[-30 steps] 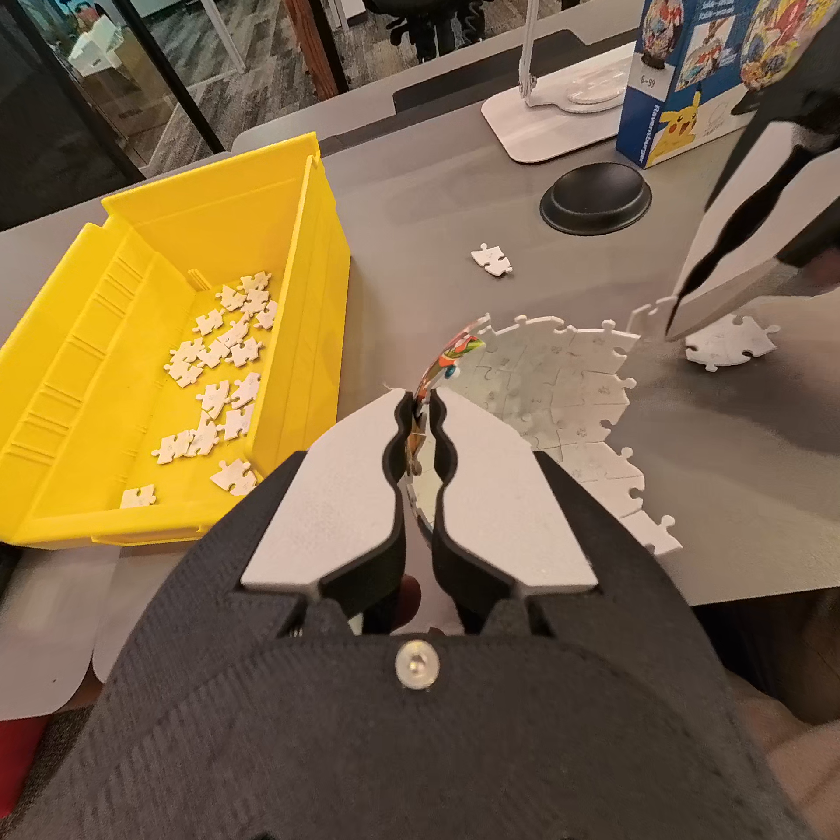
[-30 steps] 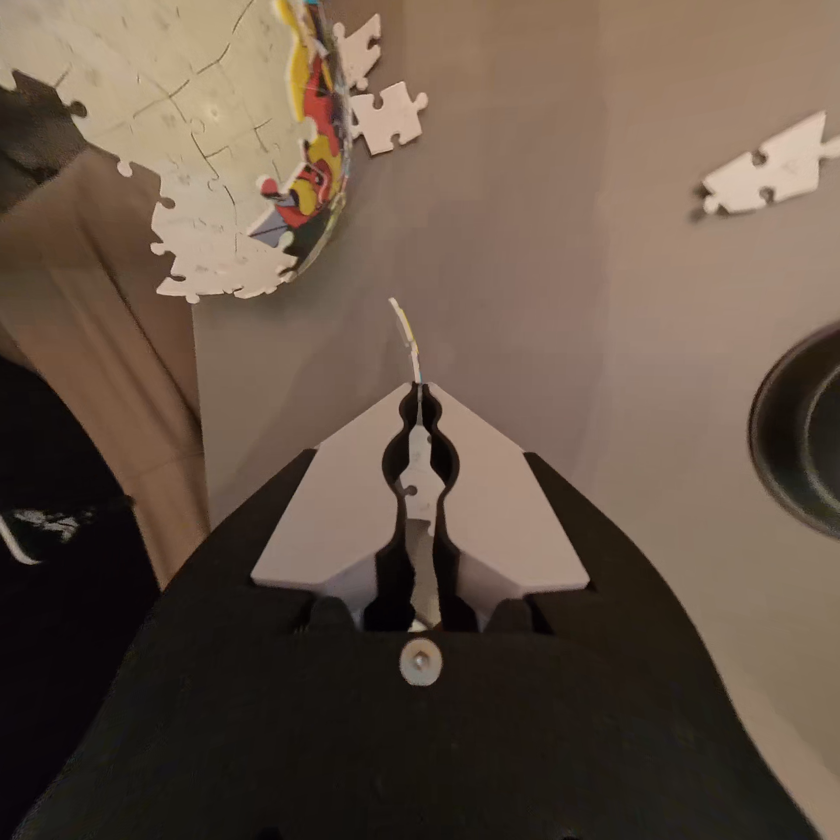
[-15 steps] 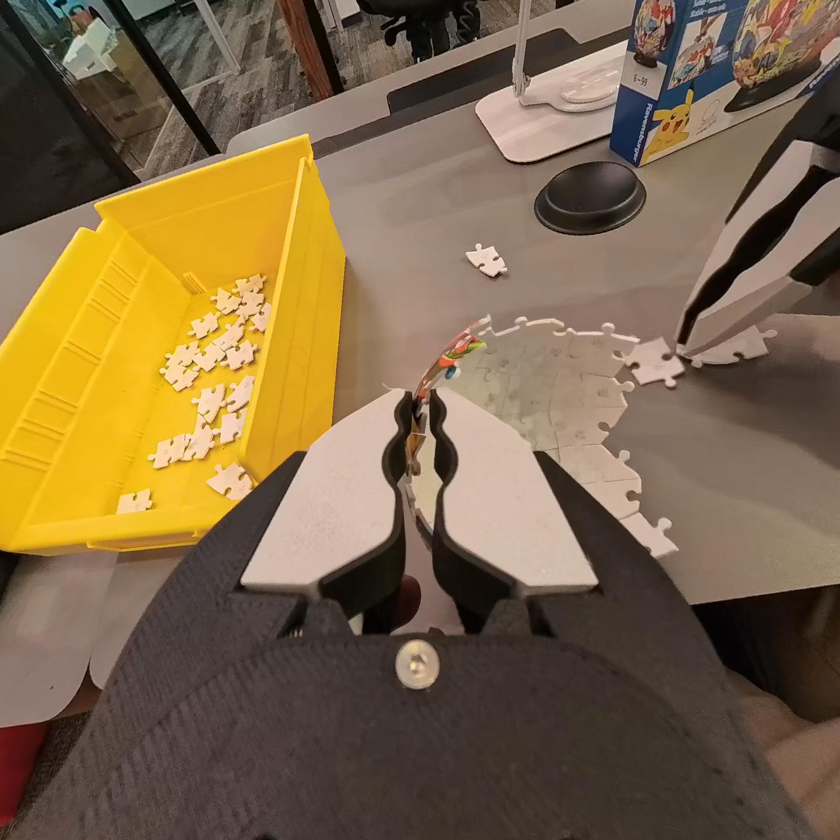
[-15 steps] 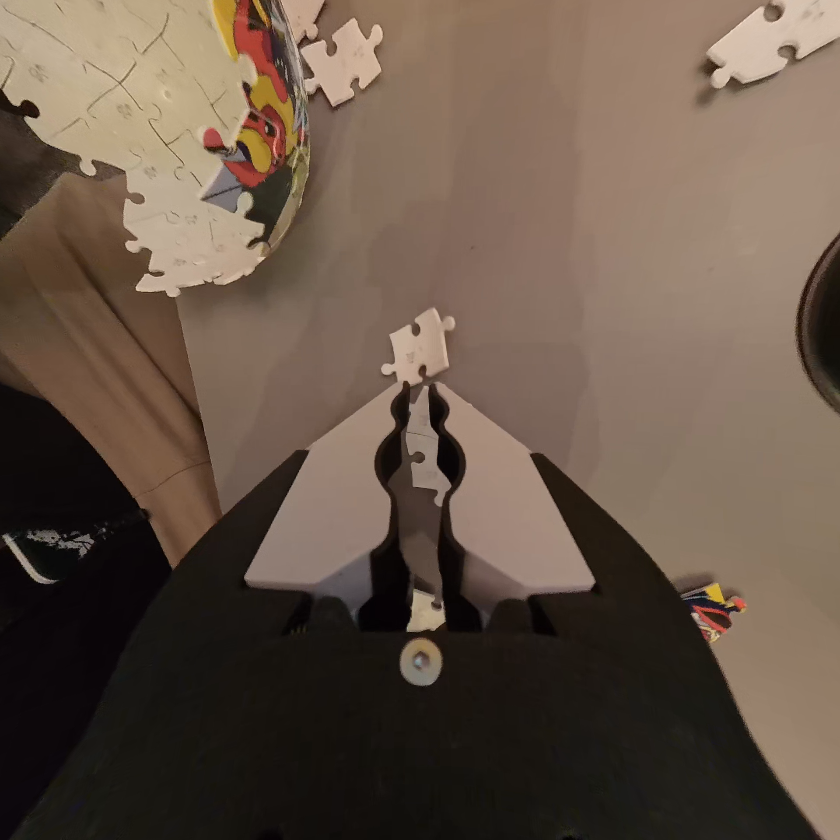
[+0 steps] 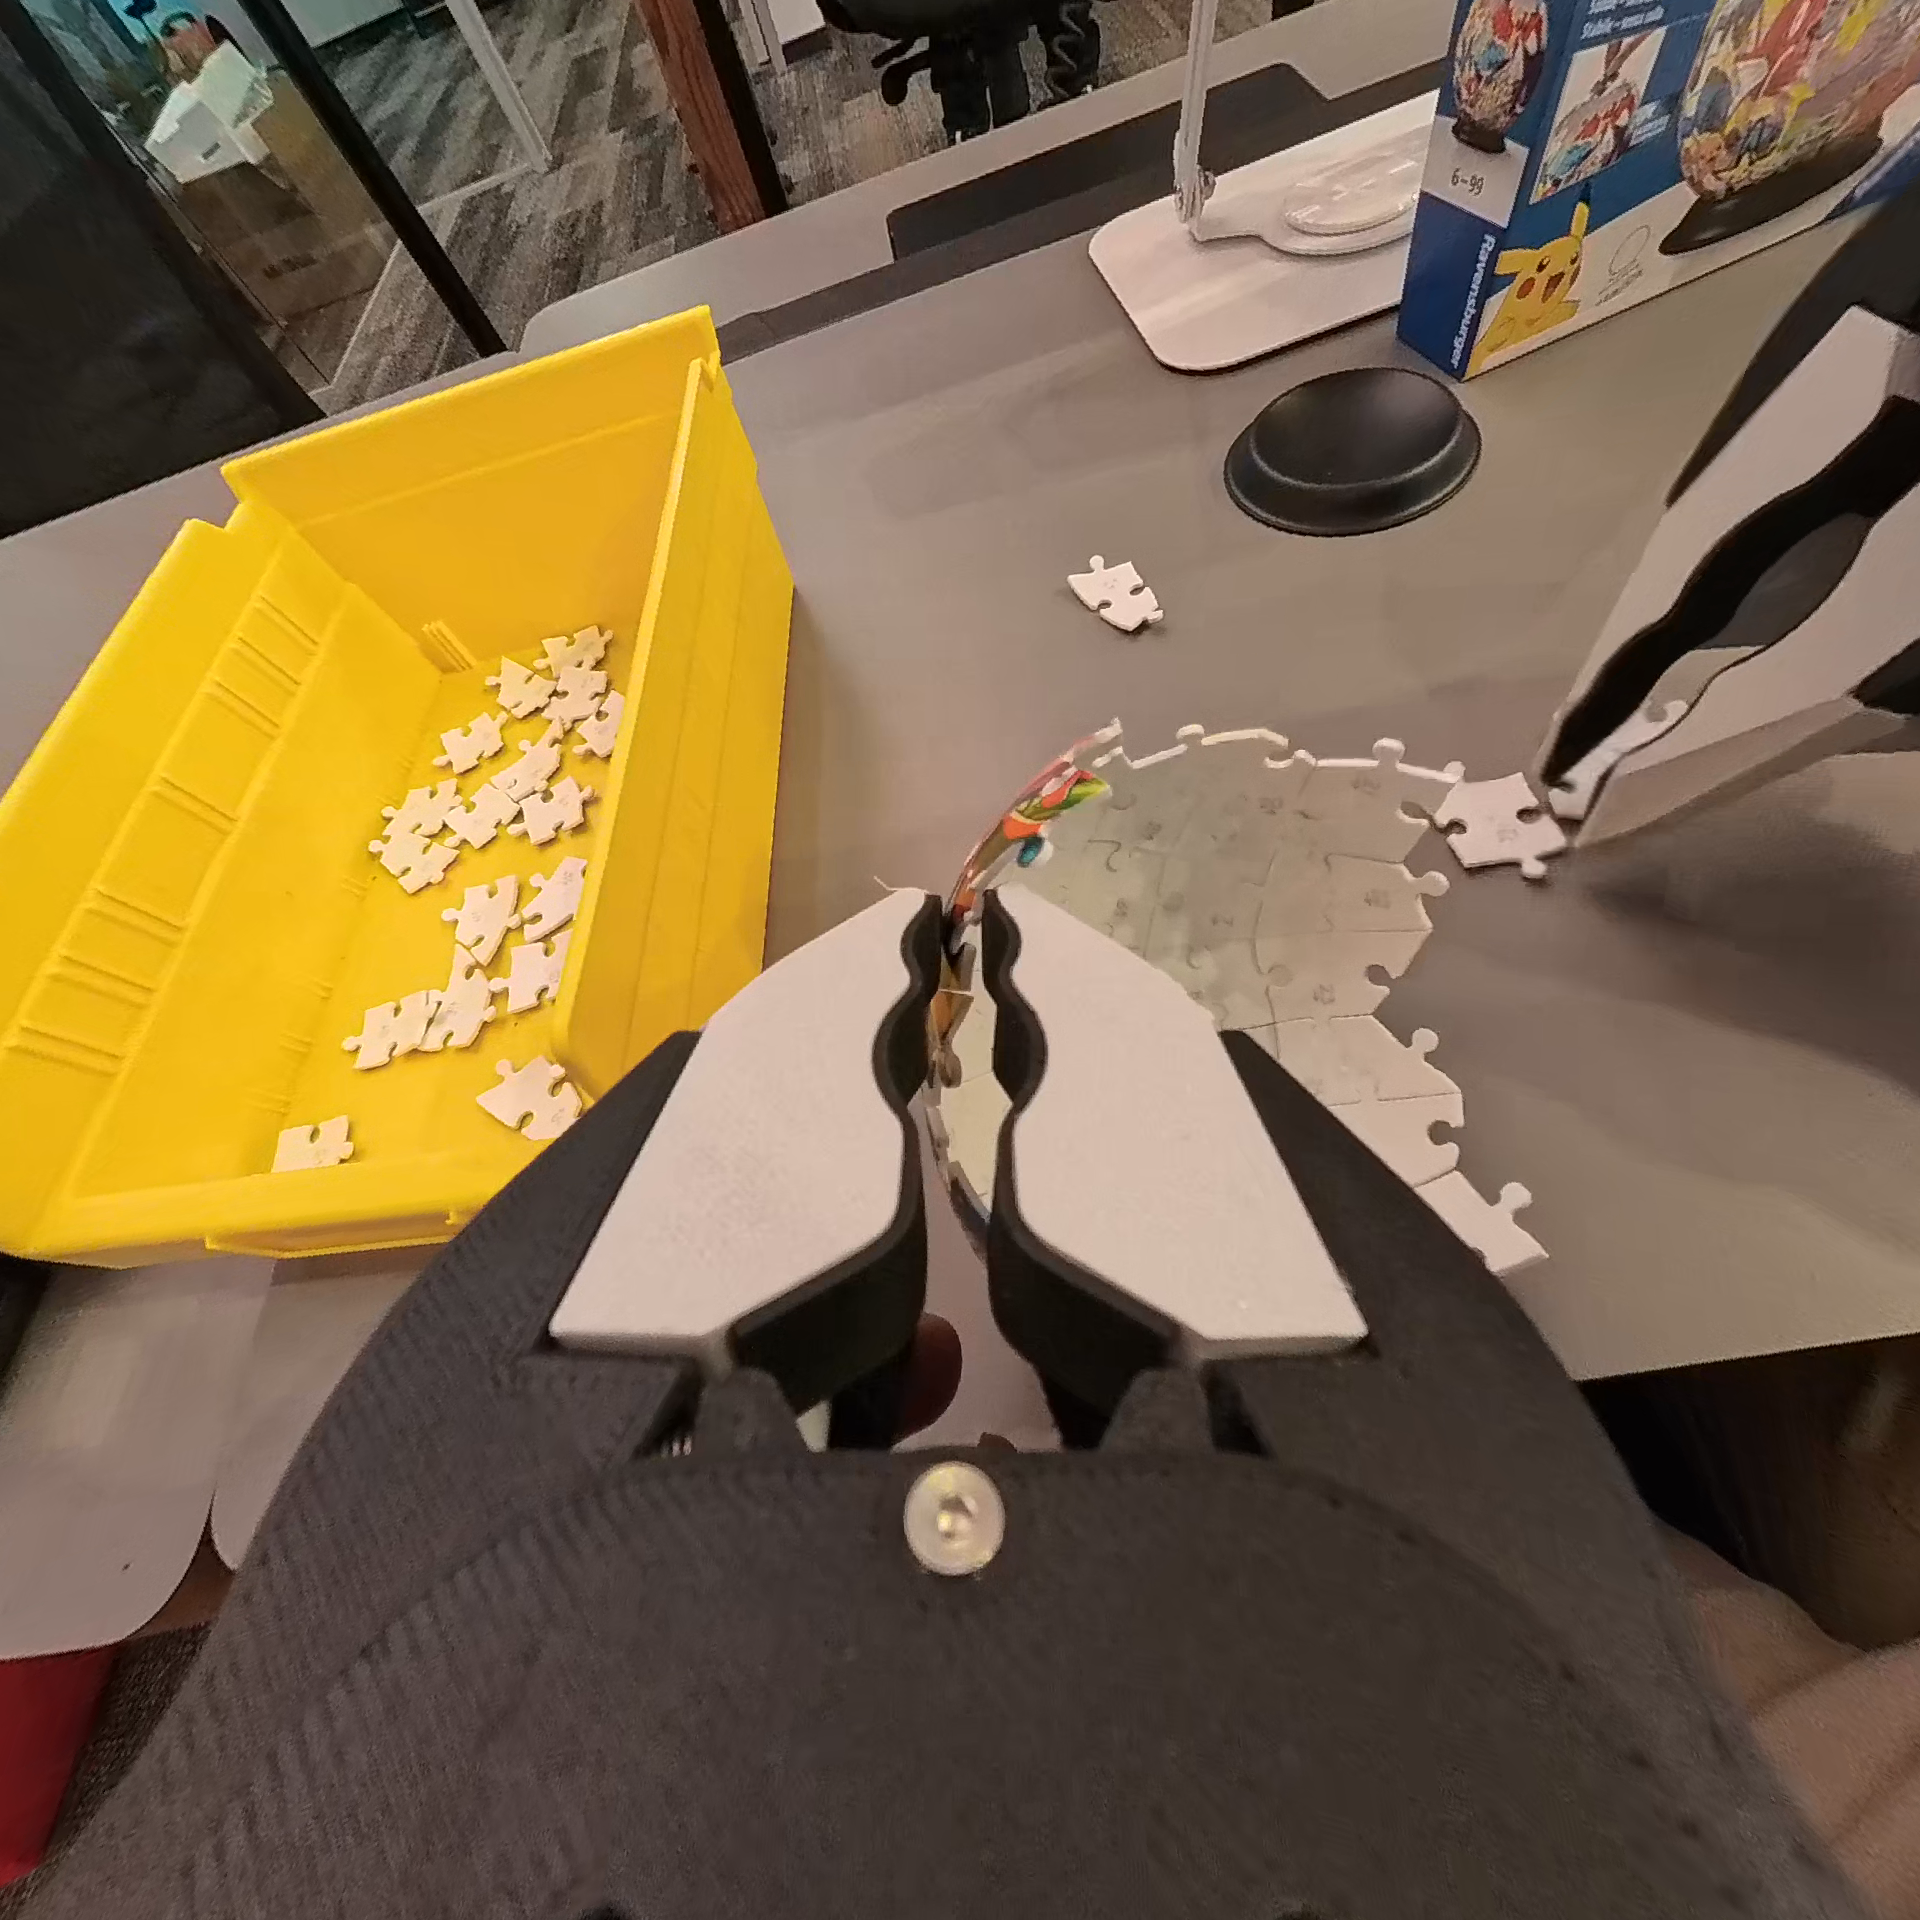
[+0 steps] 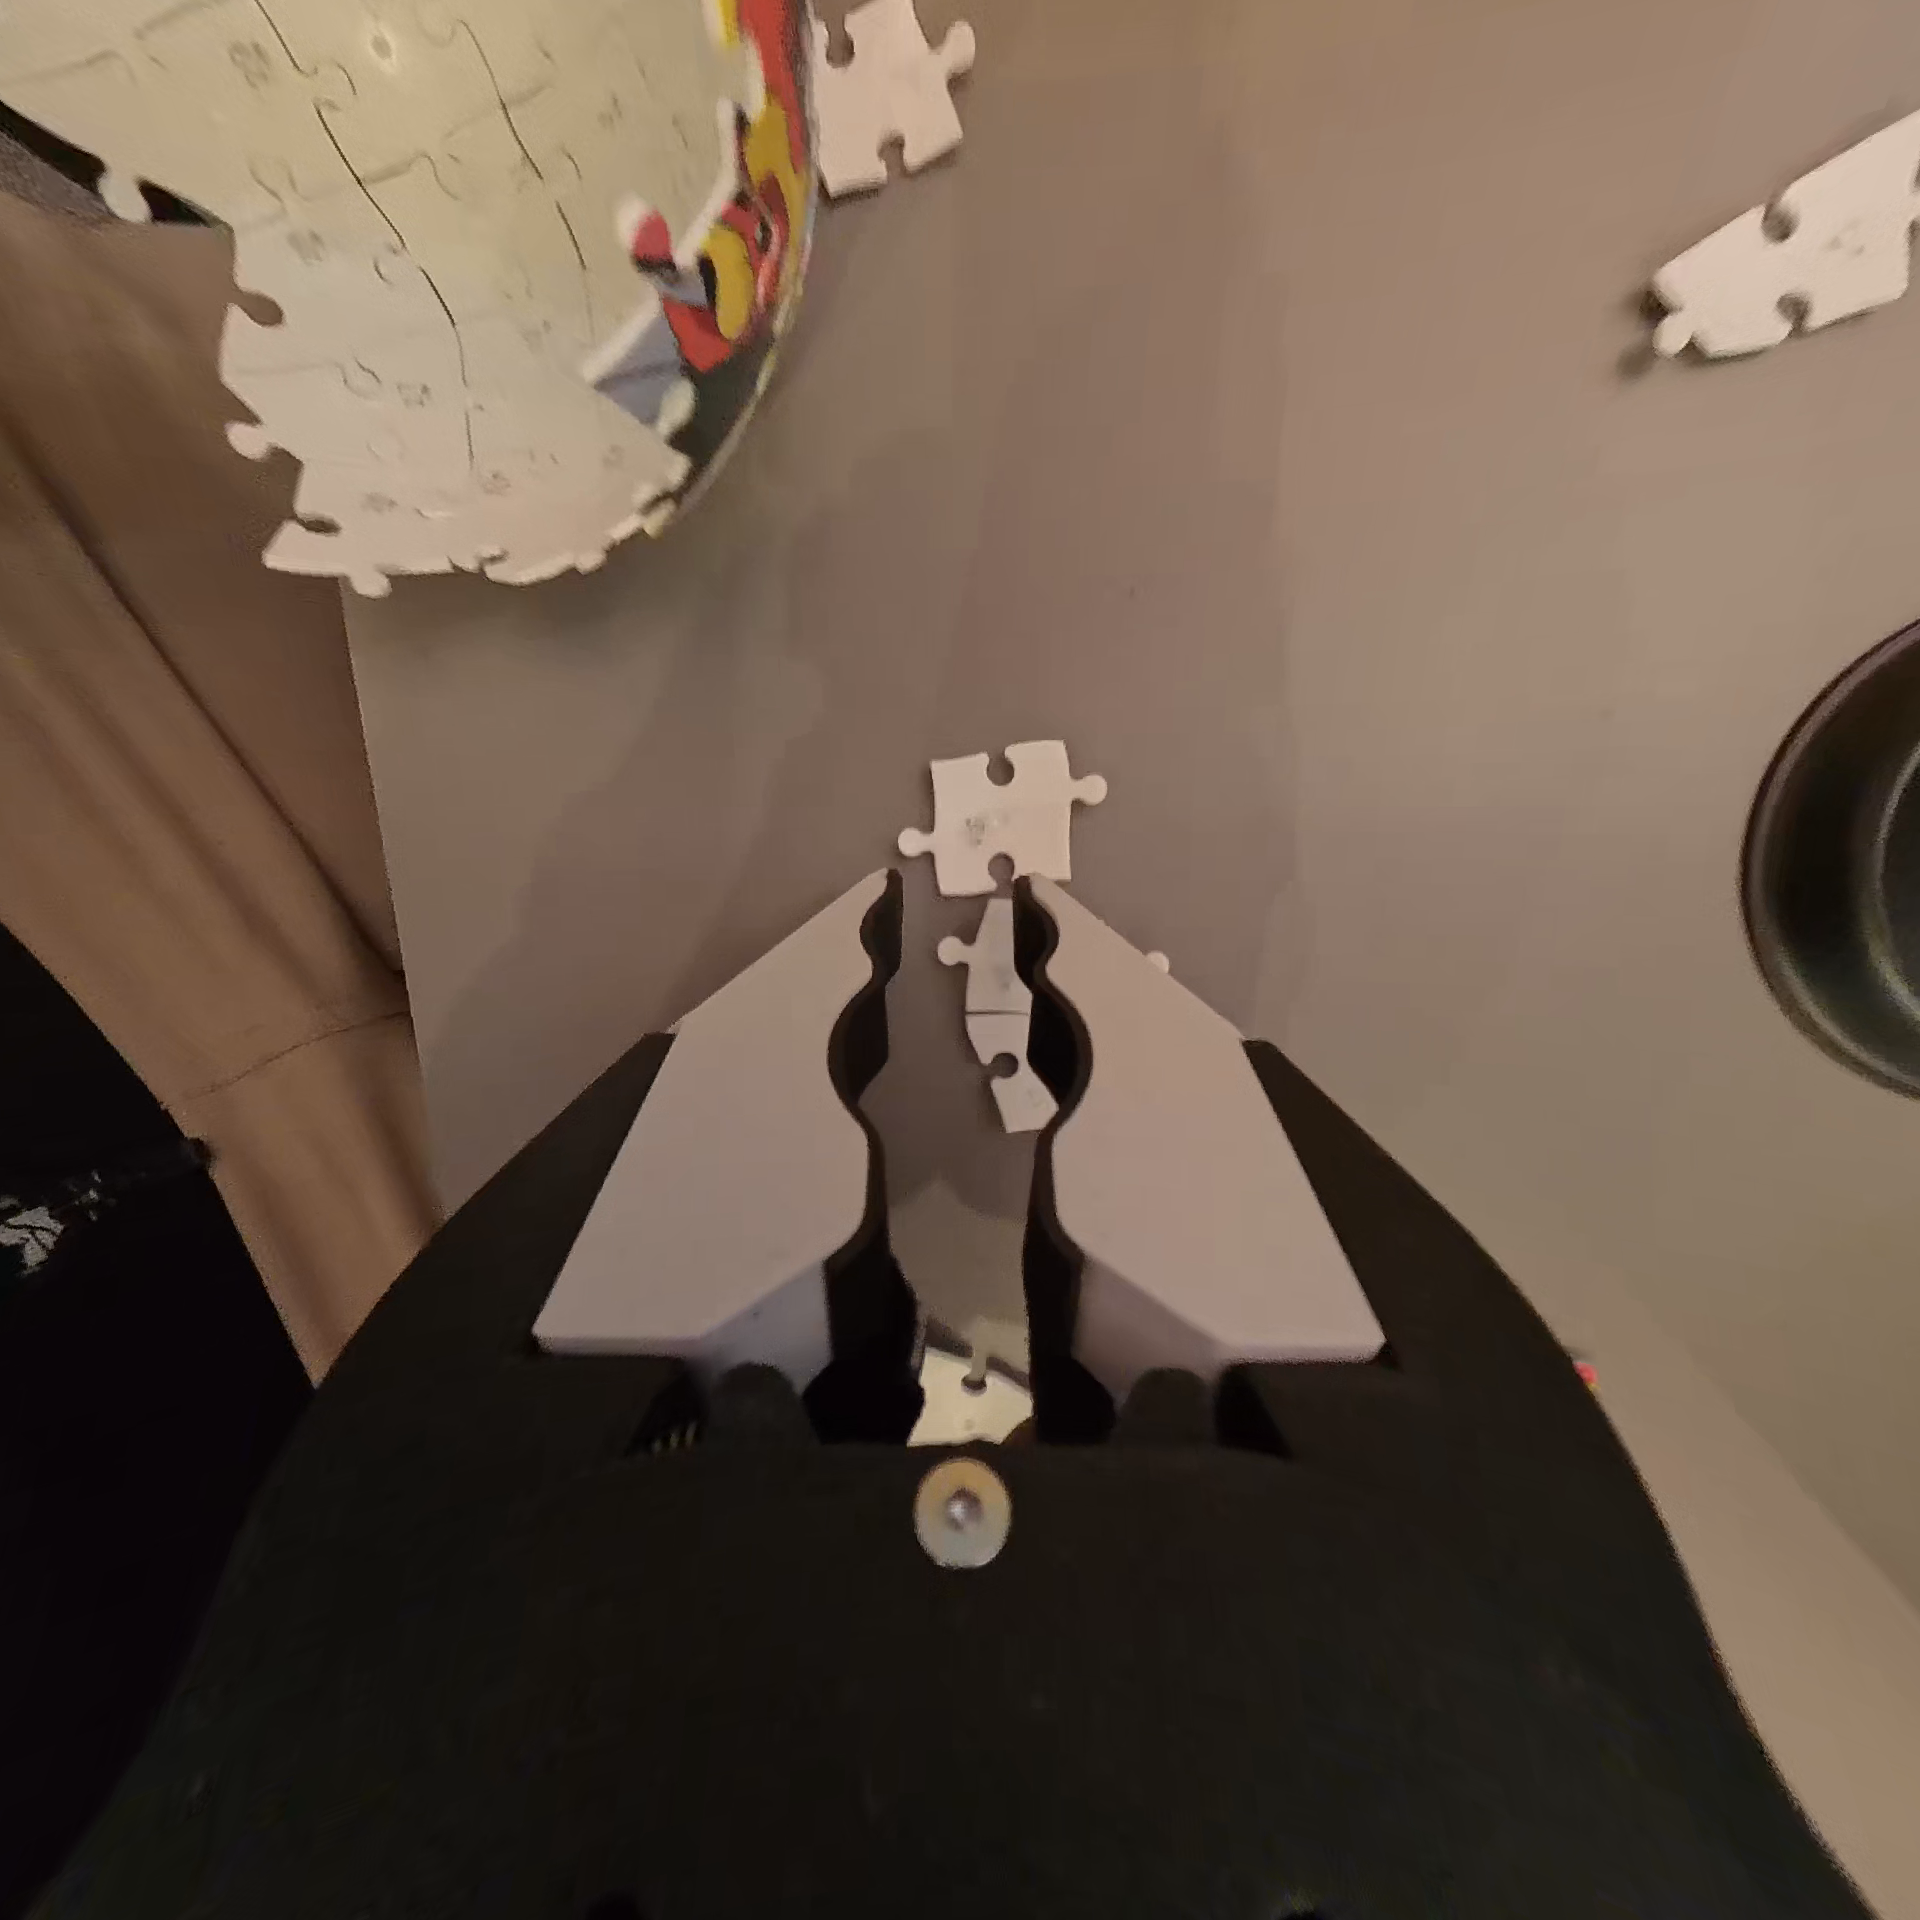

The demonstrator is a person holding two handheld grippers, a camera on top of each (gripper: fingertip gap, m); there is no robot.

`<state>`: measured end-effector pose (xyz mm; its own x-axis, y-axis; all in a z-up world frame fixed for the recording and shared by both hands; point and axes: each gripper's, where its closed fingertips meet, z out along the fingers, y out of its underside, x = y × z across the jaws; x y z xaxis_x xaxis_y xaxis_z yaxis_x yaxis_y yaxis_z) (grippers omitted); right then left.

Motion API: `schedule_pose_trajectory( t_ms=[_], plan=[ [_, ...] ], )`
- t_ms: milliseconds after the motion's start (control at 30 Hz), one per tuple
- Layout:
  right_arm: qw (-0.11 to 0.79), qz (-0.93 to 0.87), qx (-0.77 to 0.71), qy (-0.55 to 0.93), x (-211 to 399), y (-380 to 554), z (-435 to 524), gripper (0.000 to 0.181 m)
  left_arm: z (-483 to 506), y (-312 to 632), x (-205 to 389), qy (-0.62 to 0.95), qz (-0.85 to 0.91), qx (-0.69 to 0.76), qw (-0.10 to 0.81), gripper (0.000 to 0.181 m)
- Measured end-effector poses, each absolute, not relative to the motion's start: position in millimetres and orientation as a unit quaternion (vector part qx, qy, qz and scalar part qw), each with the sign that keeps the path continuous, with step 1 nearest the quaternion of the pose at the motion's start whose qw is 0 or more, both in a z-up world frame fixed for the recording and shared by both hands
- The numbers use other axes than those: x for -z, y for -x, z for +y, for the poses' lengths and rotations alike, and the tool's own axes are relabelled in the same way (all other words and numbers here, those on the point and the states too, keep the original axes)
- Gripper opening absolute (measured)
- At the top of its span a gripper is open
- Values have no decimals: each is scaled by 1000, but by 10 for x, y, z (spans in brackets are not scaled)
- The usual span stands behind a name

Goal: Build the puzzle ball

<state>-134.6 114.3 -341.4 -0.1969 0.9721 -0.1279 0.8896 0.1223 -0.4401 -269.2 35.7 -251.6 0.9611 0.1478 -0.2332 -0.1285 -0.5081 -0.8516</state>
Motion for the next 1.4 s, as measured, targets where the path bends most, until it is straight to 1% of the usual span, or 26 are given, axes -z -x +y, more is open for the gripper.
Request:
schedule_pose_trajectory(
  t_ms=[100,233,267,367,467,500,733,967,1033,1133,1400],
  plan=[
    [108,-739,-216,629,3396,1428,1205,22,364,2678,2515,857,-3,-140,496,7],
    [91,-745,-211,626,3508,1470,1229,26,358,2679,2509,857,-4,-142,496,7],
    [94,-746,-214,624,3506,1493,1232,24,357,2682,2509,856,-5,-142,496,7],
    [97,-743,-215,627,3514,1517,1255,12,358,2685,2511,856,-6,-143,496,7],
    [100,-736,-227,630,3512,1535,1266,7,366,2674,2519,857,-4,-142,496,7],
    [101,-734,-231,631,3510,1538,1274,1,368,2669,2521,857,-4,-141,496,7],
    [111,-749,-224,614,3507,1599,1357,0,370,2651,2515,856,-3,-143,496,7],
    [84,-830,-203,513,3507,1663,1517,0,379,2634,2523,856,-1,-145,496,7],
    [62,-848,-206,485,3508,1687,1526,0,386,2627,2530,857,0,-146,494,7],
    [53,-884,-196,420,3509,1716,1511,0,389,2633,2535,857,-1,-147,494,7],
    [-9,-931,-188,313,3510,1635,1413,0,393,2647,2552,858,-3,-149,491,7]
  ],
)
